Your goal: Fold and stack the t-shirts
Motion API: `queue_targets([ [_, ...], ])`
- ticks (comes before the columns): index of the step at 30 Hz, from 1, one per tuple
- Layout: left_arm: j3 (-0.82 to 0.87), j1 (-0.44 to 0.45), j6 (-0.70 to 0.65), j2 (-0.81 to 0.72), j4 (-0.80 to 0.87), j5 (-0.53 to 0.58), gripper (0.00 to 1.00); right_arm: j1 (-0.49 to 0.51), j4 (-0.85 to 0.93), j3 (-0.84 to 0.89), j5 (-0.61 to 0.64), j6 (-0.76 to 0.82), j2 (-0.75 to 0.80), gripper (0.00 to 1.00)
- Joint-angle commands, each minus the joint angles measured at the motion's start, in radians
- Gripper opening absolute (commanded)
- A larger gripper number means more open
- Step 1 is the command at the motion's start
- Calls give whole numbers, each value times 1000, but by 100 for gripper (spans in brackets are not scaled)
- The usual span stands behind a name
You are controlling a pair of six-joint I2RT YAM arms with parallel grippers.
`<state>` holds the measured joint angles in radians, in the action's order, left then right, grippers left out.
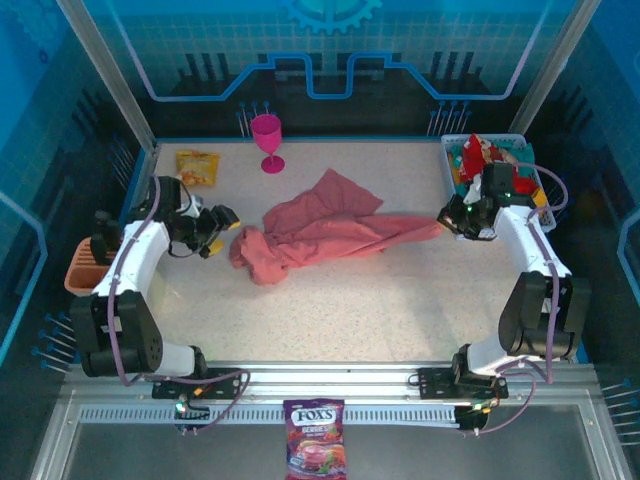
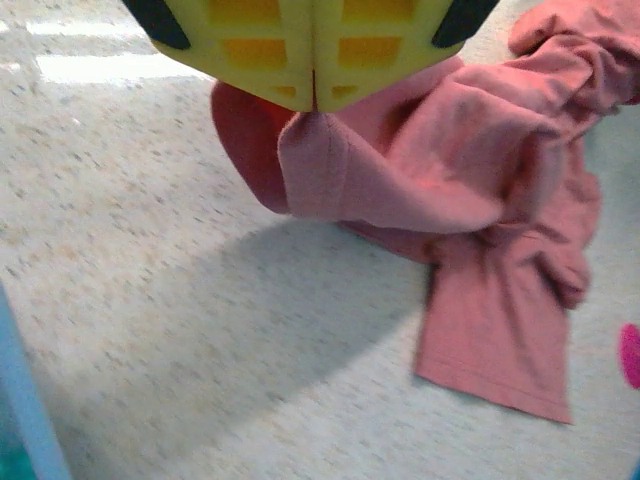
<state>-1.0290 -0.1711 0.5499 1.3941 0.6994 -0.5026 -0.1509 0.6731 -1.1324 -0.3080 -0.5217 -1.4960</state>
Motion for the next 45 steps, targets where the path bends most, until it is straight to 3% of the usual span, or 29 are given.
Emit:
queue_targets([
  [1,68,-6,-13,-8,25,21,68,-42,-32,41,66,-29,26,0],
  [4,139,17,5,-58,18,59,48,-45,-18,5,80,-17,-2,0],
  [5,158,40,16,-78,6,81,46,-45,-10,-5,73,-14,-16,0],
  [9,207,194,67,-114,-29,174,51,-45,-16,-21,34,-14,-49,0],
  [15,334,379,222,-146,-239,269,57,-43,-28,-10,14,-23,-41,0],
  [18,326,434,255,-89,-335,291,54,-37,-22,-17,2,-23,-49,0],
  [20,263,441,255,-16,-322,277,35,-29,-19,-21,4,-24,-49,0],
  [22,186,464,274,35,-315,257,7,-26,-25,-18,5,-29,-44,0],
  [23,144,478,290,49,-303,259,0,-25,-27,-18,1,-31,-42,0],
  [27,-48,567,317,150,-317,290,3,-22,-32,-15,-3,-33,-37,0],
  [32,-261,590,331,404,-358,213,2,-22,-42,-6,-9,-31,-42,0],
  [35,-334,601,325,477,-344,192,32,-22,-31,-6,-3,-19,-39,0],
  [39,-368,596,254,428,-251,239,51,-21,-48,11,-25,-22,-34,0],
  [45,-381,541,113,275,-91,228,51,-9,-51,11,-38,-9,-41,0],
])
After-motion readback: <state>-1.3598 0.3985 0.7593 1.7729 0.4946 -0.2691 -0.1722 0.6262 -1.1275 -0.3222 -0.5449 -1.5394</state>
